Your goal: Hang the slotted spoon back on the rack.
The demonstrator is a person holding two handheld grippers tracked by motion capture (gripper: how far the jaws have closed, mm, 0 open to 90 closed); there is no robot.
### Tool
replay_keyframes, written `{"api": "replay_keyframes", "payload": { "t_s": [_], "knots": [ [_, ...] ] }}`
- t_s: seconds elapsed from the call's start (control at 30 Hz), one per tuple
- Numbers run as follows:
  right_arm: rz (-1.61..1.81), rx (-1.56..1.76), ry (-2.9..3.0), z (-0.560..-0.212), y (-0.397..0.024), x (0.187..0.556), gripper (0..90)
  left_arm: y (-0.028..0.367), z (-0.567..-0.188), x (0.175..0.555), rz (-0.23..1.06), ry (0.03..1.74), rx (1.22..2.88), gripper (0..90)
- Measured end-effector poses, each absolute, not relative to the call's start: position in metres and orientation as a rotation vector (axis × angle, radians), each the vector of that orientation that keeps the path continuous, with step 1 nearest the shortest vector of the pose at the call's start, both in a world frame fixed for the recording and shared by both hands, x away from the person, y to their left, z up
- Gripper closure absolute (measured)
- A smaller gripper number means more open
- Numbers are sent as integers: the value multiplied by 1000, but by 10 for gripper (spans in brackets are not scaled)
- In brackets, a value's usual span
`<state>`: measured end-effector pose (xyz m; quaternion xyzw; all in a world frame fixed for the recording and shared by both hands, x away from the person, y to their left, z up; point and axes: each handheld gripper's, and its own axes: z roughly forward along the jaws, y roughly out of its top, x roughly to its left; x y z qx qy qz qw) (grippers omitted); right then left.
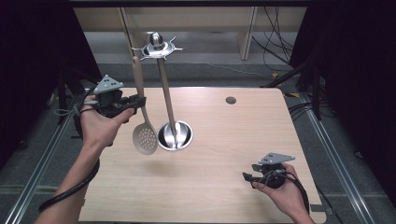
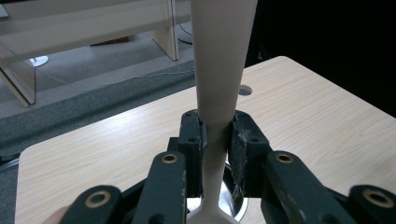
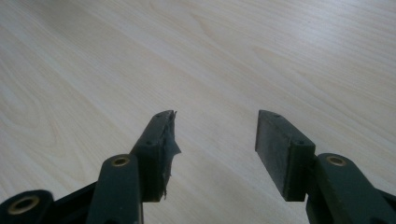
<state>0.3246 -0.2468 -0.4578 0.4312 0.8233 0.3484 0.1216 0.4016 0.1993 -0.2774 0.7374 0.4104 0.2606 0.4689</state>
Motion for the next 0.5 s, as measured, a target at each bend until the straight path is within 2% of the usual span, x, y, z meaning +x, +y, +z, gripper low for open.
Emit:
{"api": "replay_keyframes", "payload": {
  "t_s": [0.5],
  "knots": [
    [1012,1236,2404,-459,-247,326,480,199,-274,404,633,1005,1828,751]
  ]
}}
